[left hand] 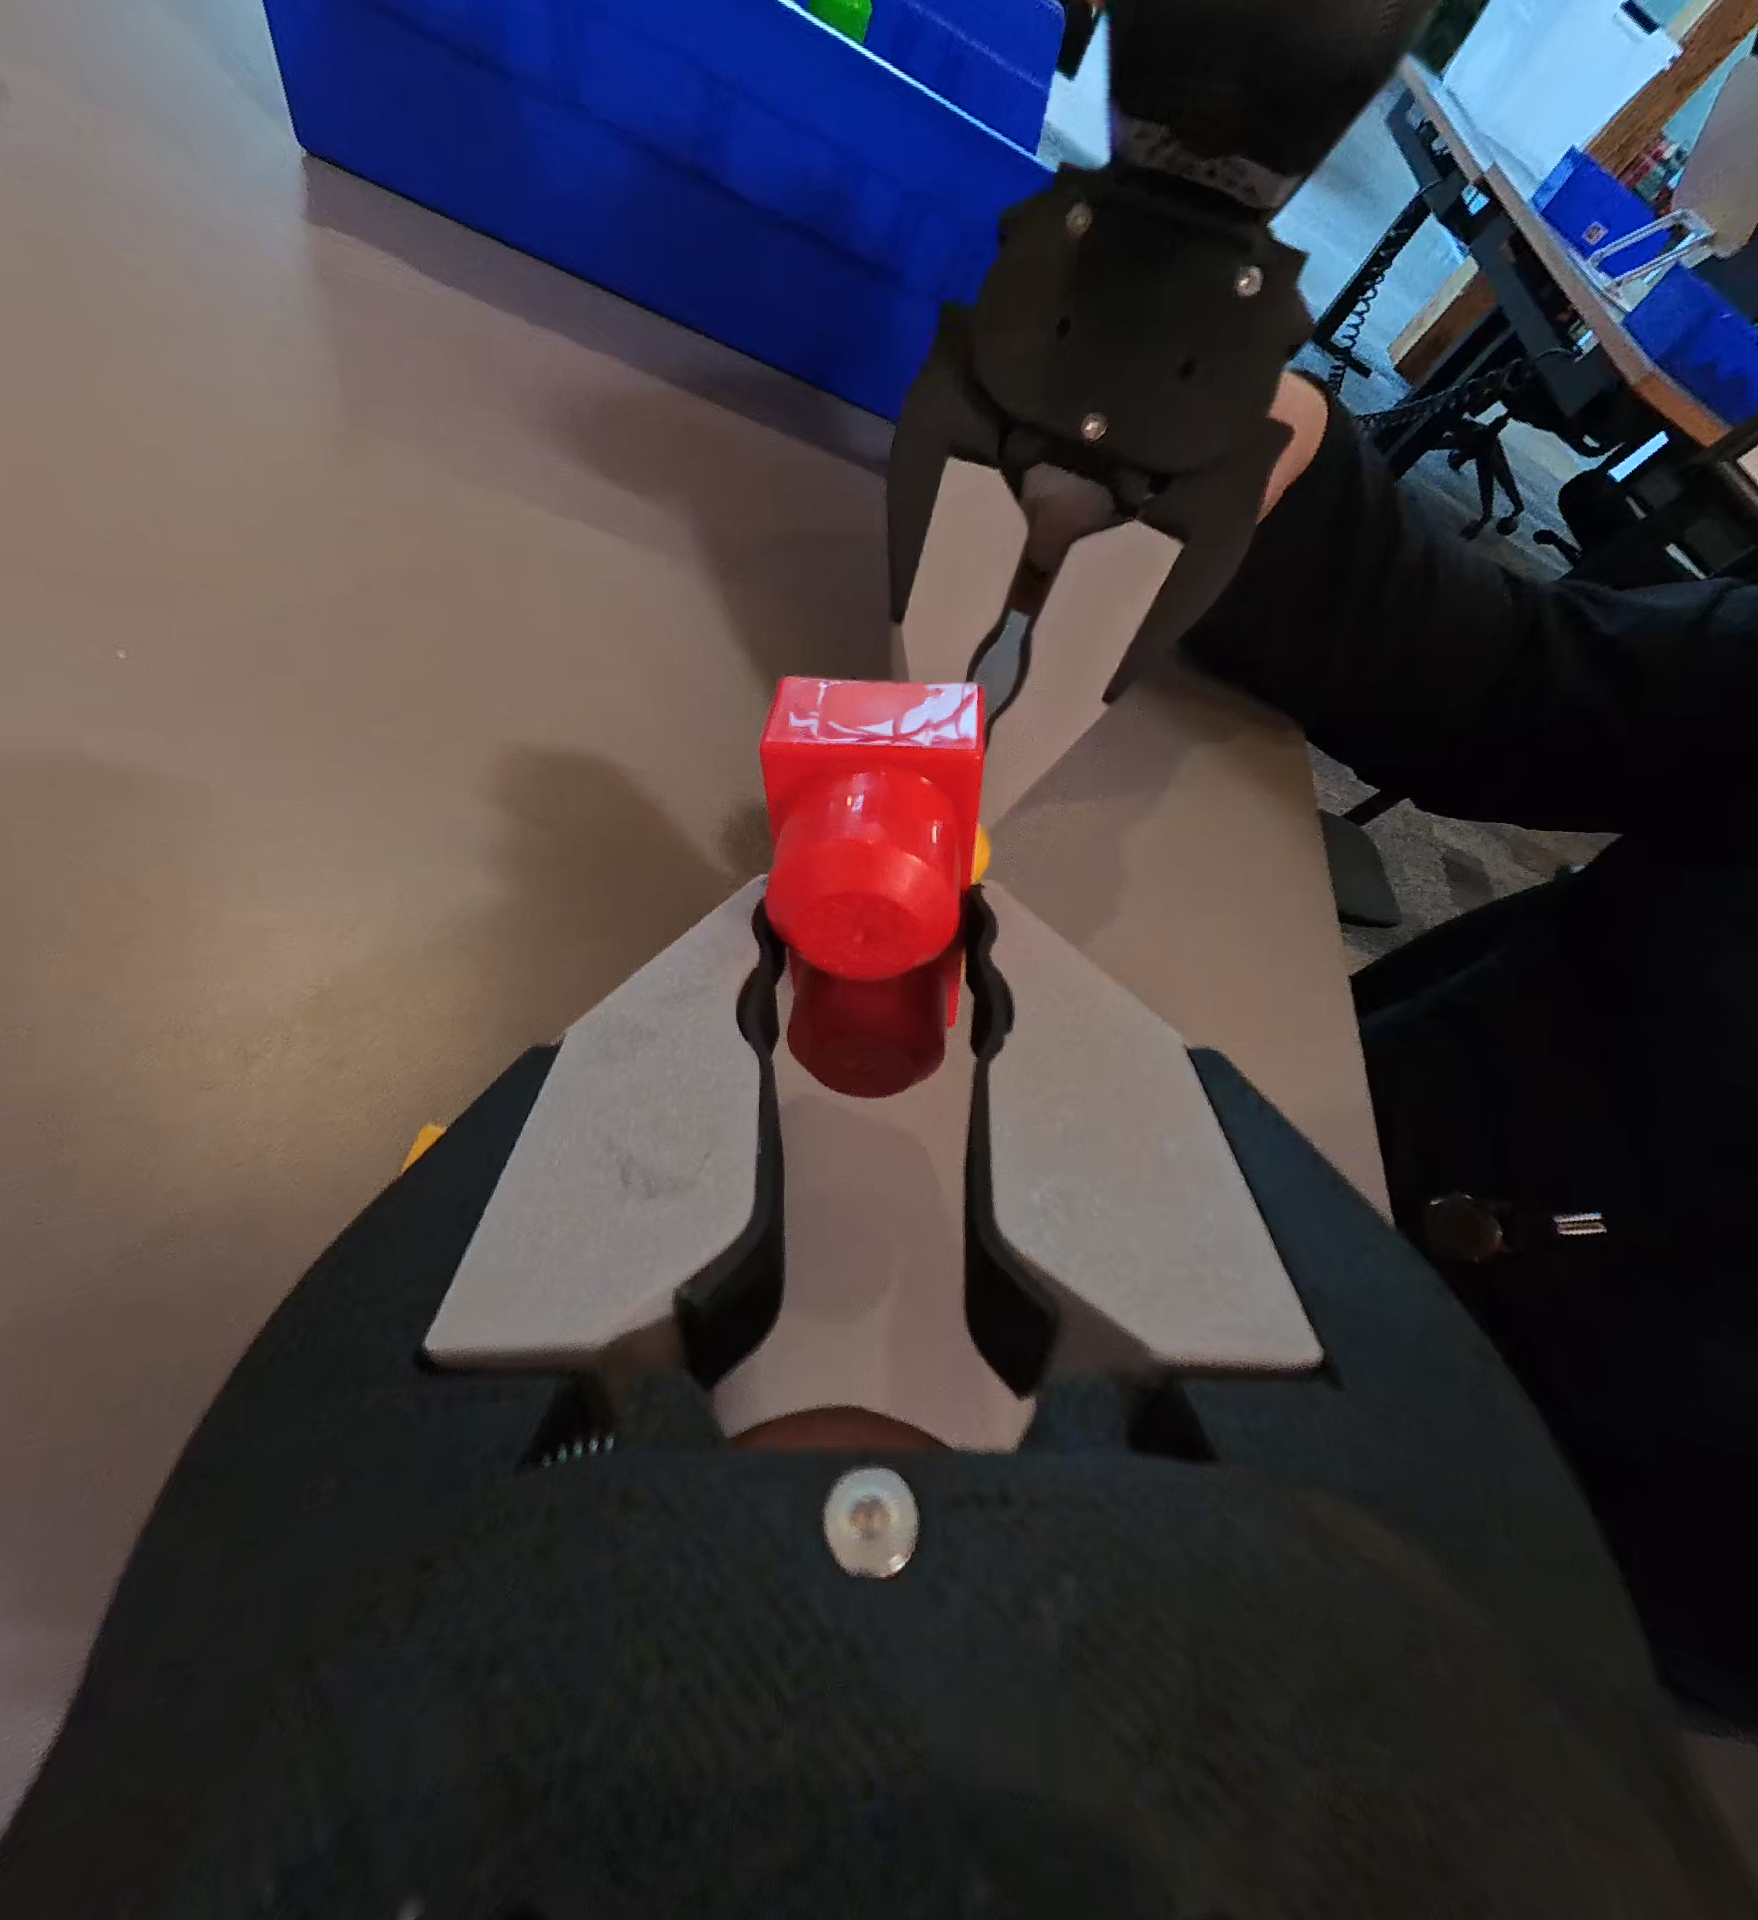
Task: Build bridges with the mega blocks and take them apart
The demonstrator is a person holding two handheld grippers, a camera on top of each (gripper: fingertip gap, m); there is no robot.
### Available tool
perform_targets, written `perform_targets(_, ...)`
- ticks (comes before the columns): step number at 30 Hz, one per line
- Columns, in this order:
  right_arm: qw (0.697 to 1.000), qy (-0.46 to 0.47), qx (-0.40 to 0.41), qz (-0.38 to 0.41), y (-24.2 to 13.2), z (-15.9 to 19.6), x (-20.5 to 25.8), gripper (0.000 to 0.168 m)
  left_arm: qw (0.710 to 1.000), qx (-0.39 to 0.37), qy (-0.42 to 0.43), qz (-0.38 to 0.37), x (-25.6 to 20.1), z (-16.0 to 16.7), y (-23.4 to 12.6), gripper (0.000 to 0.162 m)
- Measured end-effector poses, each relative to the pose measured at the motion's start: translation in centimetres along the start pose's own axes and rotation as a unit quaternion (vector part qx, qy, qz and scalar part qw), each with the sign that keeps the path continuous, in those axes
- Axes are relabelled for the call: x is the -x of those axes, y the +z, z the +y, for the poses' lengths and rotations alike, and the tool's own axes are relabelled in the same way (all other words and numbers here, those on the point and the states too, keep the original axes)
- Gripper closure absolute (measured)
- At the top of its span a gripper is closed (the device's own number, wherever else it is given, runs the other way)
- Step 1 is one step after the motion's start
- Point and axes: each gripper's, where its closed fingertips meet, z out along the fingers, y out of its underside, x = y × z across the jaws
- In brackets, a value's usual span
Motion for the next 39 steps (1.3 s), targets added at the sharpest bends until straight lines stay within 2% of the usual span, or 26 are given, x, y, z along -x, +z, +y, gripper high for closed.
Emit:
perform_targets(3,0.999,-0.015,-0.037,0.008,-1.2,-1.2,0.0,0.168,1.000,0.005,0.001,0.000,0.0,0.2,0.1,0.130)
perform_targets(7,0.997,0.025,-0.062,0.034,-2.2,-1.5,-1.8,0.165,1.000,-0.010,0.006,-0.013,0.2,-0.4,-0.8,0.130)
perform_targets(9,0.996,0.044,-0.068,0.031,-2.0,-1.6,-2.0,0.146,1.000,-0.026,0.000,-0.012,0.3,-0.9,-1.5,0.130)
perform_targets(11,0.997,0.043,-0.067,0.019,-1.3,-1.7,-1.6,0.140,0.999,-0.031,0.001,-0.020,0.6,-1.0,-1.8,0.130)
perform_targets(14,0.996,0.029,-0.060,0.067,-0.1,-1.9,-2.4,0.116,0.998,-0.048,-0.002,-0.034,1.2,-1.4,-2.4,0.130)
perform_targets(15,0.995,0.024,-0.055,0.082,0.4,-2.0,-2.6,0.114,0.998,-0.056,-0.006,-0.035,1.4,-1.7,-2.7,0.130)
perform_targets(20,0.995,0.007,-0.050,0.087,2.9,-2.8,-1.7,0.115,0.997,-0.066,-0.009,-0.037,1.5,-1.9,-3.0,0.130)
perform_targets(21,0.995,0.003,-0.046,0.083,3.2,-2.7,-1.5,0.131,0.997,-0.067,-0.009,-0.035,1.4,-2.0,-2.9,0.130)
perform_targets(25,0.998,-0.001,-0.020,0.066,2.6,-2.1,-1.0,0.135,0.998,-0.056,-0.007,-0.033,1.3,-1.7,-2.4,0.130)
perform_targets(28,0.996,-0.005,0.050,0.069,0.5,-0.9,-1.2,0.135,0.998,-0.045,-0.007,-0.032,1.3,-1.3,-2.1,0.130)
perform_targets(32,0.968,-0.040,0.218,0.115,-2.7,1.2,-2.1,0.135,0.999,-0.034,0.003,-0.033,0.9,-1.1,-1.8,0.130)
perform_targets(36,0.931,-0.067,0.338,0.117,-3.2,2.6,-2.1,0.135,0.999,-0.009,0.022,-0.035,0.5,-0.5,-1.3,0.130)
perform_targets(39,0.913,-0.088,0.375,0.133,-2.9,2.7,-2.8,0.134,0.999,0.002,0.037,-0.036,0.2,-0.2,-1.1,0.130)
